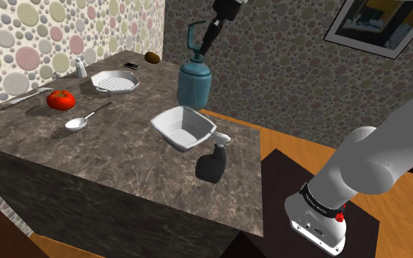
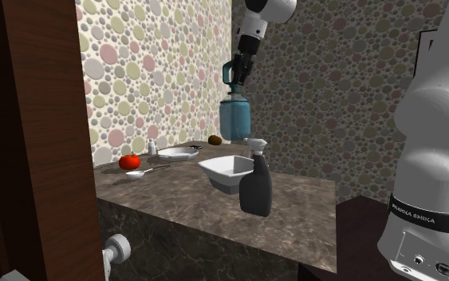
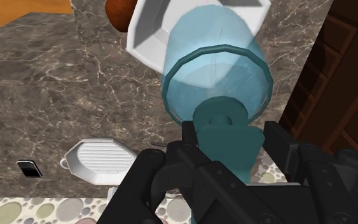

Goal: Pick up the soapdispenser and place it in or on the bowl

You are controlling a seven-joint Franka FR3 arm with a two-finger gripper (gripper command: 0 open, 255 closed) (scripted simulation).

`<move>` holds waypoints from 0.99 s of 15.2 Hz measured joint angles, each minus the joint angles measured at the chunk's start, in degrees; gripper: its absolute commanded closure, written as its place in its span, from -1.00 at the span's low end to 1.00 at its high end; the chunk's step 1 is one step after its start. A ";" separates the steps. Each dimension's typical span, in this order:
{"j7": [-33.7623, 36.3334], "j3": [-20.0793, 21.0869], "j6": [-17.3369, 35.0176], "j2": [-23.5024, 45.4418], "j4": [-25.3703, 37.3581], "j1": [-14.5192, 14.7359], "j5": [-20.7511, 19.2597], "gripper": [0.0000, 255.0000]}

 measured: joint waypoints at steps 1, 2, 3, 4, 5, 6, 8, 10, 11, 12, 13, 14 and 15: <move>-0.03 0.05 0.77 -0.08 -0.85 0.04 0.05 1.00; -0.22 0.02 1.61 -0.05 -1.66 0.03 0.12 1.00; -0.33 0.02 2.29 -0.06 -2.36 0.04 0.17 1.00; -0.31 0.09 3.00 0.07 -2.94 0.08 0.20 1.00; -0.47 0.08 3.75 0.22 -3.55 0.08 0.25 1.00; -0.44 0.16 4.54 0.21 -4.35 0.13 0.29 1.00; -0.66 0.19 6.13 0.31 -5.84 0.17 0.42 1.00; -0.89 0.20 7.59 0.36 -7.27 0.20 0.56 1.00; -1.13 0.15 8.51 0.63 -7.95 0.18 0.64 1.00; -1.26 0.14 9.21 0.75 -8.54 0.18 0.70 1.00; -1.27 0.20 9.97 0.91 -9.13 0.22 0.75 1.00; -1.36 0.24 10.80 0.95 -9.91 0.26 0.83 1.00; -1.46 0.24 11.45 1.18 -10.34 0.27 0.88 1.00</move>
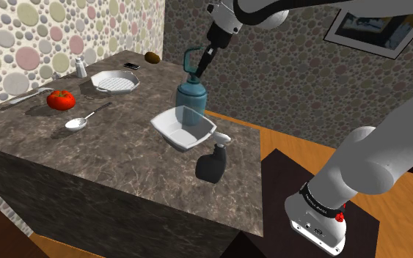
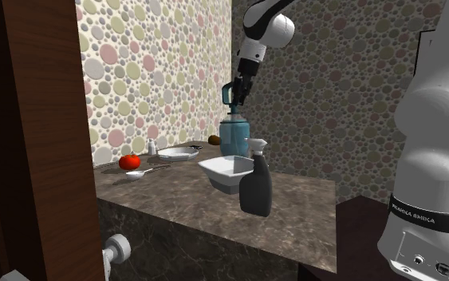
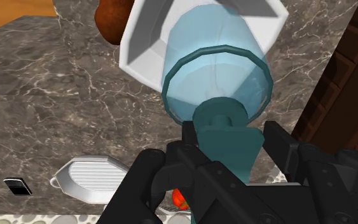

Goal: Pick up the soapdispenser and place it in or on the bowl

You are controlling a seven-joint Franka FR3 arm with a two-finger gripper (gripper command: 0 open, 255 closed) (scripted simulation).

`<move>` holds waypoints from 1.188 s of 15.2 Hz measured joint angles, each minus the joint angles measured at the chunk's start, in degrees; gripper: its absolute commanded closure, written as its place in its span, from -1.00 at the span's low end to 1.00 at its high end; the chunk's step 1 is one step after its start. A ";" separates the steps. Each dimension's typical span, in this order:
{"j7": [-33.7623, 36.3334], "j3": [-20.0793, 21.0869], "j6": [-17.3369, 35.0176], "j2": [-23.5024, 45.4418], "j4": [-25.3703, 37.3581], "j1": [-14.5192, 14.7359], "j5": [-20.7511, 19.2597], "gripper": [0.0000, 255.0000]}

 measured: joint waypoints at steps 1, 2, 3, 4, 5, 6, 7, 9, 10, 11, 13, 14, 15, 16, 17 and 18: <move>-0.02 0.07 0.83 0.22 -0.60 0.05 0.05 1.00; -0.27 0.00 1.47 0.33 -1.16 0.02 0.15 1.00; -0.37 0.01 2.25 0.31 -1.97 0.05 0.24 1.00; -0.36 0.09 3.04 0.69 -2.36 0.10 0.28 1.00; -0.43 0.09 3.42 0.75 -2.69 0.11 0.32 1.00; -0.47 0.09 3.60 0.81 -2.81 0.11 0.34 1.00; -0.47 0.10 3.72 0.85 -2.88 0.12 0.35 1.00; -0.49 0.10 3.83 0.88 -2.94 0.13 0.36 1.00; -0.49 0.11 3.84 0.89 -2.95 0.13 0.36 1.00; -0.49 0.11 3.86 0.90 -2.95 0.13 0.36 1.00; -0.50 0.10 3.87 0.87 -2.95 0.13 0.36 -1.00; -0.50 0.10 3.87 0.86 -2.94 0.12 0.37 -1.00; -0.51 0.10 3.88 0.86 -2.94 0.12 0.37 -1.00; -0.51 0.10 3.88 0.86 -2.94 0.12 0.37 -1.00; -0.51 0.10 3.88 0.86 -2.94 0.12 0.37 -1.00; -0.50 0.10 3.88 0.86 -2.93 0.13 0.37 -1.00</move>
